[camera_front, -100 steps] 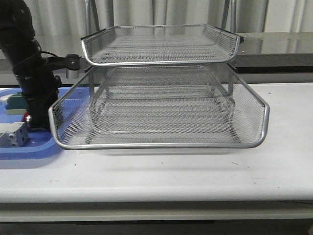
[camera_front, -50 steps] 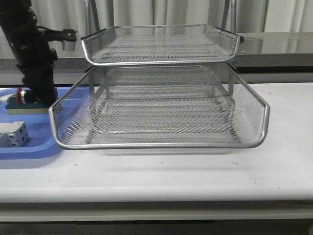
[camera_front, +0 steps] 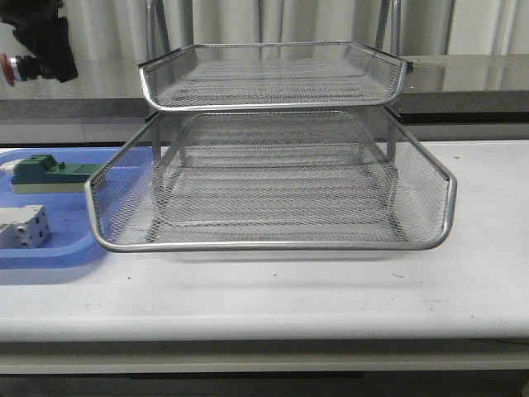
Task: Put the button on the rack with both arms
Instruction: 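Lower the left gripper and grasp the red-capped push button, then carry the button with the left gripper into the pulled-out middle tray and release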
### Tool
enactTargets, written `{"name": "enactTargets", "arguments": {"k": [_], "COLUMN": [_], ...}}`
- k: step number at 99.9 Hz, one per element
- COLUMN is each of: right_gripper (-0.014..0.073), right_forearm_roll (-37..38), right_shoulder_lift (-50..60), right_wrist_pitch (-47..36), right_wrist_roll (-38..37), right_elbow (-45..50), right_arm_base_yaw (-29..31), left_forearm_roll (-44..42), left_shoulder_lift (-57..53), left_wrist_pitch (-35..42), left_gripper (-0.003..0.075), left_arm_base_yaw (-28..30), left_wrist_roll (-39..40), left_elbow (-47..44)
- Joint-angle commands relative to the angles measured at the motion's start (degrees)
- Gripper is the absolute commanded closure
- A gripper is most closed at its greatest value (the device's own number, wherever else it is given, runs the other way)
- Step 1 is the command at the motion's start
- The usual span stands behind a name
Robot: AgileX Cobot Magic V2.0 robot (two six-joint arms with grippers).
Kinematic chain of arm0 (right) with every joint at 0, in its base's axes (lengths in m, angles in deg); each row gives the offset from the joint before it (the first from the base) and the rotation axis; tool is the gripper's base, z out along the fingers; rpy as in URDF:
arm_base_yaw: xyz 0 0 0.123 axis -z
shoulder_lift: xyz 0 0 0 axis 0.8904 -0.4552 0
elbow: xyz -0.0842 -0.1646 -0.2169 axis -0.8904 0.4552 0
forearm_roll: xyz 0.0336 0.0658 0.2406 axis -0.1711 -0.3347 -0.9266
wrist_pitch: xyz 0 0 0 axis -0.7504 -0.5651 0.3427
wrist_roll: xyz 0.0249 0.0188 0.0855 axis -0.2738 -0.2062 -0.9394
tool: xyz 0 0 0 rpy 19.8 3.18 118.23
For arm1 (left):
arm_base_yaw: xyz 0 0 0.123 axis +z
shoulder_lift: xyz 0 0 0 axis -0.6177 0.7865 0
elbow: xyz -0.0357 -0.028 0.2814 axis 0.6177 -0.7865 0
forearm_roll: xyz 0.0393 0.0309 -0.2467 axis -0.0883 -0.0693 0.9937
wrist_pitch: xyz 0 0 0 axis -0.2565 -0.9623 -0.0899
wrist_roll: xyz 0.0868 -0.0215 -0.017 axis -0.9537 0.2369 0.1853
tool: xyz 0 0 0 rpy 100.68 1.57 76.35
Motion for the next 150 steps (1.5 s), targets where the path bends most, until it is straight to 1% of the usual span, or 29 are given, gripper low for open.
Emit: {"name": "enactTargets", "arguments": {"k": [1,14,33,53,62,72,88,105,115,127,150], "right_gripper": [0.0664,0.0664,0.0664,0.0664,0.0664,0.0664,0.0664,0.0664,0.0664,0.0664,0.0664], "right_forearm_roll": [0.3,0.3,0.3,0.3,0.3,0.3,0.3,0.3,0.3,0.3,0.3], "right_shoulder_lift": [-0.1,-0.1,-0.1,-0.1,-0.1,-0.1,-0.1,-0.1,-0.1,-0.1,-0.1], "right_wrist_pitch": [-3.2,-3.2,-3.2,-3.2,-3.2,-3.2,-3.2,-3.2,-3.2,-3.2,-3.2], "right_wrist_roll": [0.0,0.0,0.0,0.0,0.0,0.0,0.0,0.0,0.0,0.0,0.0], "right_elbow": [-1.9,-1.9,-1.9,-1.9,-1.9,-1.9,-1.9,-1.9,-1.9,-1.9,-1.9], "right_arm_base_yaw": [0.1,0.1,0.1,0.1,0.1,0.1,0.1,0.1,0.1,0.1,0.1], "left_forearm_roll": [0.6,0.7,1.6,8.2,11.0,11.4,11.4,11.4,11.3,11.3,11.3], "left_shoulder_lift": [-6.8,-12.1,-21.0,-29.9,-33.2,-35.8,-36.7,-35.4,-33.1,-29.8,-24.0], "left_wrist_pitch": [-0.9,-0.9,-0.9,-0.9,-0.9,-0.9,-0.9,-0.2,1.4,4.5,12.0], "left_gripper": [0.074,0.074,0.0741,0.0741,0.0741,0.0741,0.0741,0.0741,0.0741,0.0741,0.0741], "left_arm_base_yaw": [0.1,0.0,0.0,0.0,-1.0,-3.8,-11.1,-19.9,-23.7,-26.9,-30.5], "left_wrist_roll": [2.5,3.1,3.3,3.3,3.3,3.3,3.3,3.3,3.3,3.3,3.3], "left_elbow": [0.6,-3.3,-13.5,-23.0,-26.8,-29.9,-32.5,-33.9,-33.9,-33.9,-33.8]}}
